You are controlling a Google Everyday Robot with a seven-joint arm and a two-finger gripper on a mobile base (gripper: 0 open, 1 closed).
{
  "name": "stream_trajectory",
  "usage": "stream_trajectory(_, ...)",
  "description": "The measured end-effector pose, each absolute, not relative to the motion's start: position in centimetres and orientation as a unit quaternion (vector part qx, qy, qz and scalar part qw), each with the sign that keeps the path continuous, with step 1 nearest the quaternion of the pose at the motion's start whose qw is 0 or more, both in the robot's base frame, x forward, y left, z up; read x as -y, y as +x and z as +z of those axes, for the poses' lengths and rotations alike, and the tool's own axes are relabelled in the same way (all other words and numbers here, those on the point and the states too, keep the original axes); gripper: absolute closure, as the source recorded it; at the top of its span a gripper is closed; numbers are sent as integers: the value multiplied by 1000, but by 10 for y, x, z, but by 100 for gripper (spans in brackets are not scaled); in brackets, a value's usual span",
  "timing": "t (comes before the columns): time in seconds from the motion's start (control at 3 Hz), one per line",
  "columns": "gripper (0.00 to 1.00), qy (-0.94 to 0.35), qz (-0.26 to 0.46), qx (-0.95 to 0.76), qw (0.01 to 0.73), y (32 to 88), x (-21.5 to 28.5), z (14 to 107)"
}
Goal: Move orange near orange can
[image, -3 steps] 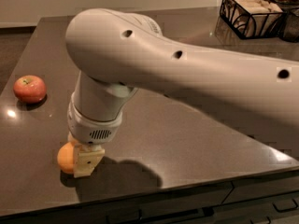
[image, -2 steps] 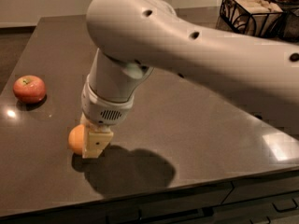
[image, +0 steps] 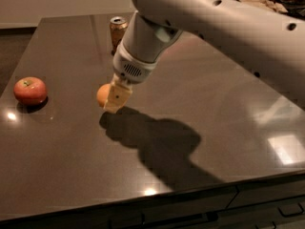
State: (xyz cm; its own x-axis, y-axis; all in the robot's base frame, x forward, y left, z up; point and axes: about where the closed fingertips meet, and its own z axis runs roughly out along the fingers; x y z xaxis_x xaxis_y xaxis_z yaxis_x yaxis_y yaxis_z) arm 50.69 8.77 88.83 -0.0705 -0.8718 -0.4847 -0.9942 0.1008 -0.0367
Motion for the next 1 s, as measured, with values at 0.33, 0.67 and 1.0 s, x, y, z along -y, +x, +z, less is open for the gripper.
stream_trajectory(0.33,100,-593,150,-761,216,555,-76,893)
stream_trajectory(0.67,100,-533,137,-800,239,605,-61,896)
stream_trajectory(1.0,100,-496,126,-821,254,636,-53,896)
